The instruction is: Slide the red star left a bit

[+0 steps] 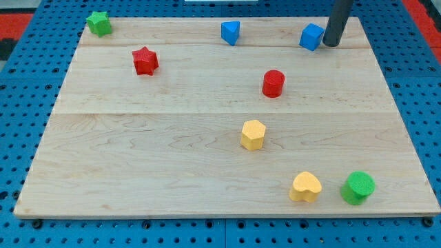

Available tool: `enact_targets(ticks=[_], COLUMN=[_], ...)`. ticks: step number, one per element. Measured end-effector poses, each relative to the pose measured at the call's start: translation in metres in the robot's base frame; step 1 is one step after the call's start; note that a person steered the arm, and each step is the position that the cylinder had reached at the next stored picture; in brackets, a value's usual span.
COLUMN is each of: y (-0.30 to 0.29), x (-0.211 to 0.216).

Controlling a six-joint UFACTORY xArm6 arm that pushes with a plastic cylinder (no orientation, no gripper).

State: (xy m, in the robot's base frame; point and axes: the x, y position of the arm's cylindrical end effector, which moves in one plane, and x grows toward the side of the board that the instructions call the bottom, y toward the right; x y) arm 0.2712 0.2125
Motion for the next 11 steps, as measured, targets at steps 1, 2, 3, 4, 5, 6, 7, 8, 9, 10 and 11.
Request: enact_targets(ticks=[1, 2, 3, 4, 5, 6, 7, 8, 9, 10, 11], y=[0.000, -0.006, -0.021, -0.091, -0.167, -0.234, -0.254, -0.271, -0.274, -0.288, -0.343], x=[0.000, 0.016, 0.045, 0.046, 0.046, 0.037, 0.019, 0.019, 0.019, 0.033, 0.051])
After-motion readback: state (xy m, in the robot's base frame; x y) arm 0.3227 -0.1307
